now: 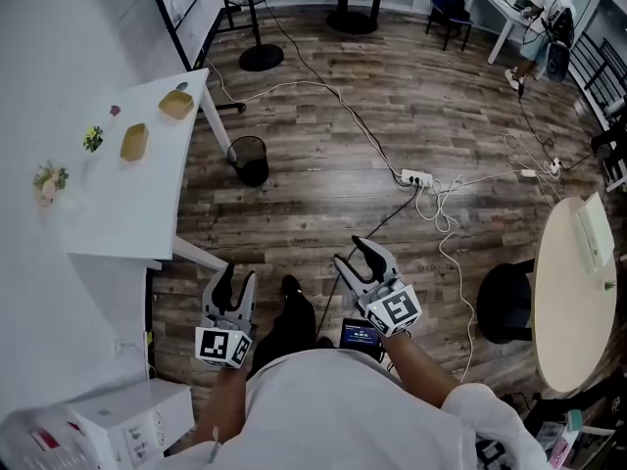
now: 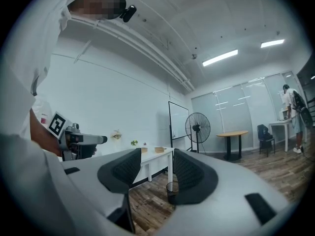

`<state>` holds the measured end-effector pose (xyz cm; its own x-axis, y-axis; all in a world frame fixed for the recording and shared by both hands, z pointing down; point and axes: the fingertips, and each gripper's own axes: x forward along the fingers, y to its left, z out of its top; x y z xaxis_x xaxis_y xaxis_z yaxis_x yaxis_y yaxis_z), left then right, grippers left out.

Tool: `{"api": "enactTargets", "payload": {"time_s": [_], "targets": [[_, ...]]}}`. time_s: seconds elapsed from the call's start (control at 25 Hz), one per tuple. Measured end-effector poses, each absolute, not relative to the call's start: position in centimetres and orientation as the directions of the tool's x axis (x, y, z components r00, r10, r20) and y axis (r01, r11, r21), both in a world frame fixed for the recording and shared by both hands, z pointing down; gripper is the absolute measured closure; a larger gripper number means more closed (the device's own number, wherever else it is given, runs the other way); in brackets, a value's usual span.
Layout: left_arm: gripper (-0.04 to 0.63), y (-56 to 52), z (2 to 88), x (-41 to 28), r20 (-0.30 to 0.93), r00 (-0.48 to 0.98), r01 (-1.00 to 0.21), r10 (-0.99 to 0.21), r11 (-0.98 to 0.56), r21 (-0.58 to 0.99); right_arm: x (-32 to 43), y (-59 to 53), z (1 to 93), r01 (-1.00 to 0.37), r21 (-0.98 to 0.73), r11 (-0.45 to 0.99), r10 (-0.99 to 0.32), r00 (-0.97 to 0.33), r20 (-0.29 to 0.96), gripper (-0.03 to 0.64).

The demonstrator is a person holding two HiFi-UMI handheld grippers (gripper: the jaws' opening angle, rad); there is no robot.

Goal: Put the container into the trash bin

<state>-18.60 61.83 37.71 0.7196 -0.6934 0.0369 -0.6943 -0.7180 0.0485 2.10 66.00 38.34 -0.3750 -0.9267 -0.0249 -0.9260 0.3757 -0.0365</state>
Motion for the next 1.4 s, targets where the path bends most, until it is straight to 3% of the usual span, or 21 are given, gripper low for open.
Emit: {"api": "enactTargets", "payload": {"time_s": [0.36, 0.56, 1.0, 1.4], "targets": [[0.434, 50.2, 37.8, -17.7, 0.032, 0.72, -0.693, -0.693, -0.717, 0.082, 2.5, 54.8, 38.1, -0.91, -0.014, 0.414, -0.91, -0.415, 0.029, 0.399], [0.448, 42.3, 36.9, -17.2, 0.017, 0.727, -0.685, -0.687, -0.723, 0.088, 3.1, 47.3, 36.1, -0.916, 0.001, 0.402, -0.916, -0.402, 0.009, 0.437], [0.448, 30.8, 36.9, -16.5, 0.003, 0.728, -0.684, -0.685, -0.726, 0.073, 3.5, 35.2, 35.7, -0.911, 0.02, 0.412, -0.911, -0.412, -0.008, 0.437], [0.448, 21.4, 37.9, -14.7, 0.031, 0.635, -0.772, -0.772, -0.633, 0.055, 6.5, 22.9, 37.6, -0.865, -0.007, 0.502, -0.865, -0.502, -0.014, 0.439]]}}
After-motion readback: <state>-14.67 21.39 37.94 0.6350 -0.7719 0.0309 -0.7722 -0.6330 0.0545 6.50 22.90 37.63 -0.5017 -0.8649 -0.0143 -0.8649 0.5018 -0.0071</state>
